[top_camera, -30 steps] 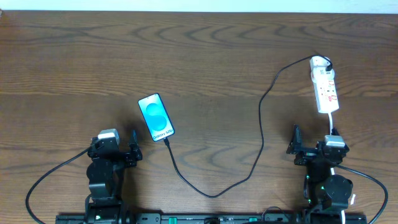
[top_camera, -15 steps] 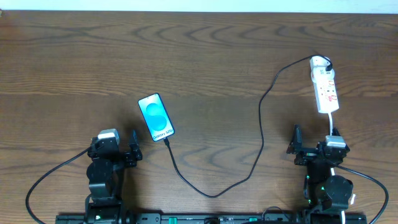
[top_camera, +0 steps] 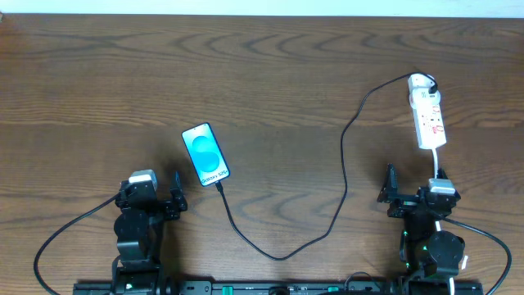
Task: Plug charger to phone and switch on socket
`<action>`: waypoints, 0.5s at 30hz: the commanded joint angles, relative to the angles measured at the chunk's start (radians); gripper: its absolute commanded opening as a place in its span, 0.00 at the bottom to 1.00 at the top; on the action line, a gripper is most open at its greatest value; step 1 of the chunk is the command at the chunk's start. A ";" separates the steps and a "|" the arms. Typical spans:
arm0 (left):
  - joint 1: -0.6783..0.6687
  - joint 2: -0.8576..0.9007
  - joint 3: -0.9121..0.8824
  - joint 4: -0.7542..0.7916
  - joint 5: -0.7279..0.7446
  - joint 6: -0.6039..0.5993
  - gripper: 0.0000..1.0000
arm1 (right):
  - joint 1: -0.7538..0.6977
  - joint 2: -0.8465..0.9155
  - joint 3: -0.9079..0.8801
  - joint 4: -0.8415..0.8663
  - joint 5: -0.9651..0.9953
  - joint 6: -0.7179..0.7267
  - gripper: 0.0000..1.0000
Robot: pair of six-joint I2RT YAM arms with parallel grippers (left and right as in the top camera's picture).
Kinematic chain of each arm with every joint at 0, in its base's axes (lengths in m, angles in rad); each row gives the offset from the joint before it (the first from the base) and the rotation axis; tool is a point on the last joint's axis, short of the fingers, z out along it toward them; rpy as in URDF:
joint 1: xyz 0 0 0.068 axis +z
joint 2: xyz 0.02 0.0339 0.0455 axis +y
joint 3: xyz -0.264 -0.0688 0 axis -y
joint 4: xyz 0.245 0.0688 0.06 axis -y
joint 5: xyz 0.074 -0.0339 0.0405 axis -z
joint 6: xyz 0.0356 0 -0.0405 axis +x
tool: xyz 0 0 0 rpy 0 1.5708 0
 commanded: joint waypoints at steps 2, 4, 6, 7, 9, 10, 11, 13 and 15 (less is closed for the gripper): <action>0.005 0.000 -0.018 -0.039 -0.013 0.017 0.87 | 0.009 -0.010 -0.002 -0.004 0.009 0.011 0.99; 0.005 0.000 -0.018 -0.039 -0.013 0.017 0.87 | 0.009 -0.010 -0.002 -0.004 0.009 0.011 0.99; 0.005 0.000 -0.018 -0.039 -0.013 0.017 0.88 | 0.009 -0.010 -0.002 -0.004 0.009 0.011 0.99; 0.005 0.000 -0.018 -0.039 -0.013 0.017 0.88 | 0.009 -0.010 -0.002 -0.004 0.009 0.011 0.99; 0.005 0.000 -0.018 -0.039 -0.013 0.017 0.88 | 0.009 -0.010 -0.002 -0.004 0.009 0.011 0.99; 0.005 0.000 -0.018 -0.039 -0.013 0.017 0.87 | 0.009 -0.010 -0.002 -0.004 0.009 0.011 0.99; 0.005 0.000 -0.018 -0.039 -0.013 0.017 0.87 | 0.009 -0.010 -0.002 -0.004 0.009 0.011 0.99; 0.005 0.000 -0.018 -0.039 -0.013 0.017 0.87 | 0.009 -0.010 -0.002 -0.004 0.009 0.011 0.99; 0.005 0.000 -0.018 -0.039 -0.013 0.017 0.87 | 0.009 -0.010 -0.002 -0.004 0.009 0.011 0.99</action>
